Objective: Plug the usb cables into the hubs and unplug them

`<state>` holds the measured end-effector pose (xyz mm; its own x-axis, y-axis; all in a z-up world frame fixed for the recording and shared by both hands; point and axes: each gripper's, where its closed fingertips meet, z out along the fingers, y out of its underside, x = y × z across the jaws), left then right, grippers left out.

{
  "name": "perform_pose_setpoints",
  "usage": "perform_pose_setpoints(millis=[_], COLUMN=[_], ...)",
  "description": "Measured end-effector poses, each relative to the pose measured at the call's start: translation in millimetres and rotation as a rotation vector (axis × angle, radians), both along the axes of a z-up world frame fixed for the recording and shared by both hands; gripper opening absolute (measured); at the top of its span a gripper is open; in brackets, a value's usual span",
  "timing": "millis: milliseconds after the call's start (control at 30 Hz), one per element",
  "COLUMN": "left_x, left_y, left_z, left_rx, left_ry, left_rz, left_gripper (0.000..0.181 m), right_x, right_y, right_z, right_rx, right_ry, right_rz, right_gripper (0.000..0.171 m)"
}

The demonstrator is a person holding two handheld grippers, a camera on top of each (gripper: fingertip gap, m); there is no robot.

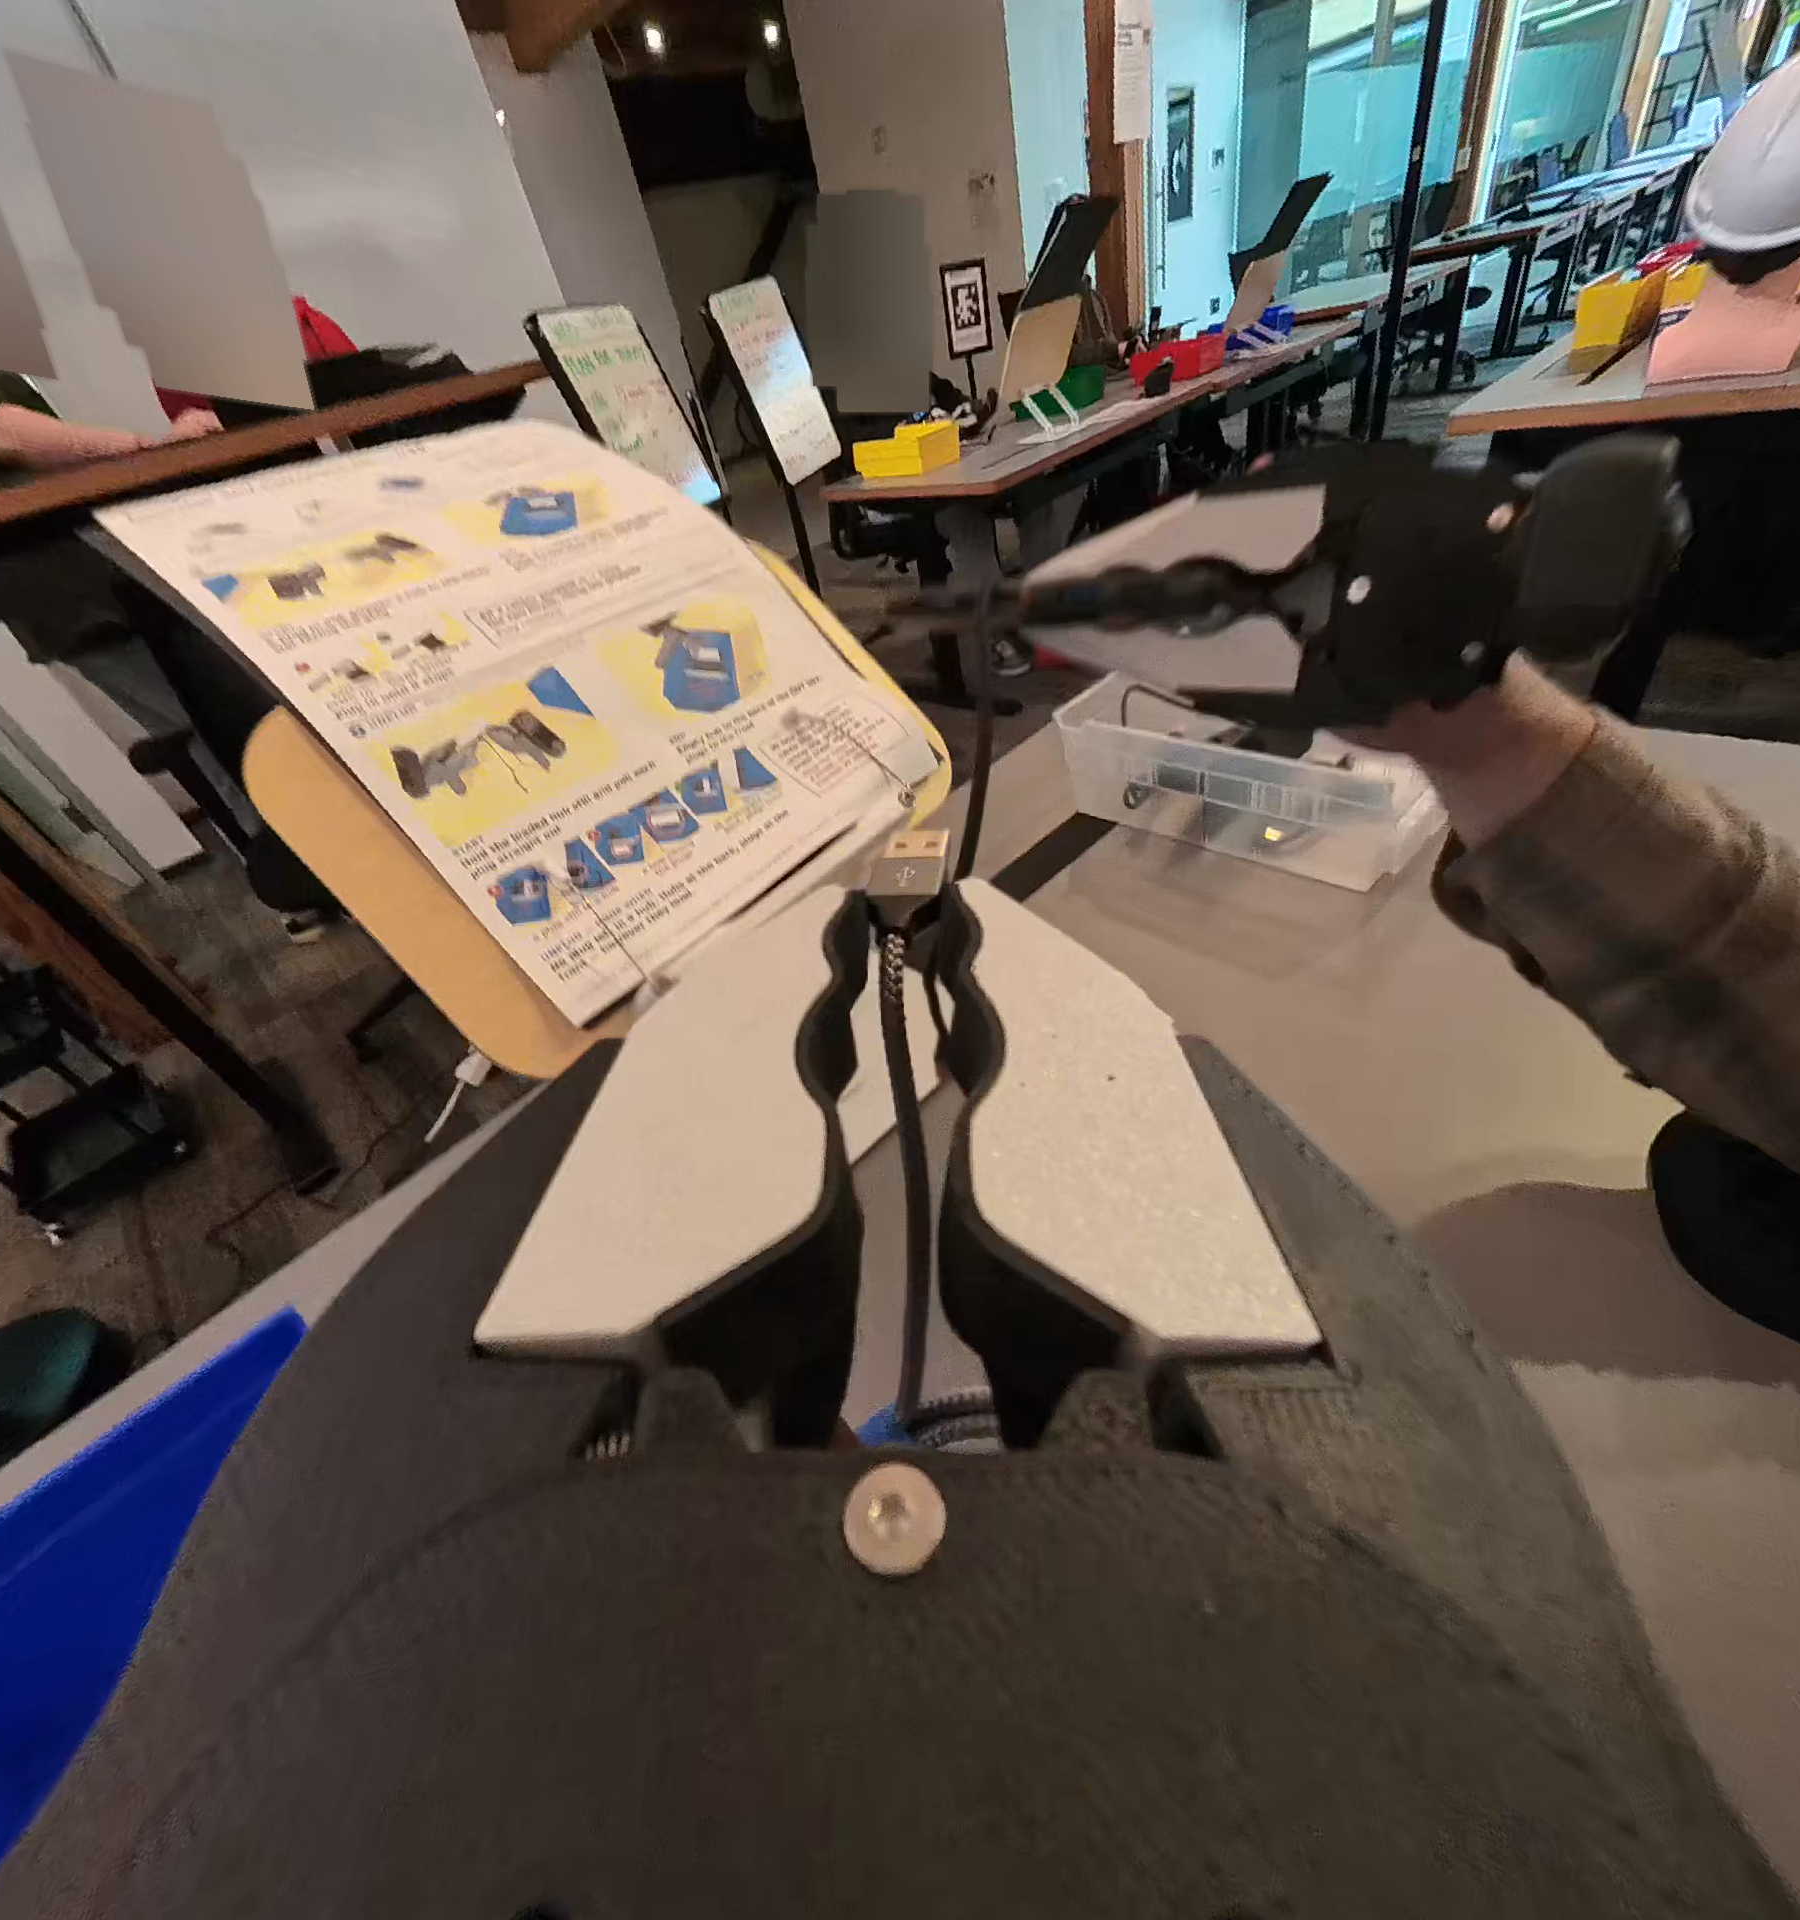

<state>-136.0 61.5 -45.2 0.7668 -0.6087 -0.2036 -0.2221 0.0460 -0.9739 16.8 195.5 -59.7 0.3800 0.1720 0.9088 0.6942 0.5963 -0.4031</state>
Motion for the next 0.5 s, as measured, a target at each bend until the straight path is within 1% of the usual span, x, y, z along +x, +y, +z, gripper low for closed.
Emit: perform_pose_setpoints(millis=[133,200,333,500], left_x=[11.1,19.6,41.9,67.2], left_y=[16.2,26.1,42.5,60.8], left_z=[-39.1,-60.1,-100.6,-146.2], left_rx=[-0.086,-0.112,-0.168,-0.241], left_ry=[-0.014,0.009,0.058,0.073], left_rz=[-0.020,-0.021,-0.046,-0.080], left_gripper=[0.013,0.013,0.013,0.013], right_x=[25.1,34.9,45.6,51.6], right_y=[4.7,4.5,2.3,1.6], right_z=[10.2,16.6,24.7,30.3], right_rx=[0.000,0.004,0.016,0.028], right_ry=[0.042,0.065,0.086,0.100], right_rz=[-0.030,-0.037,-0.037,-0.026], right_gripper=[0.010,0.010,0.010,0.010])
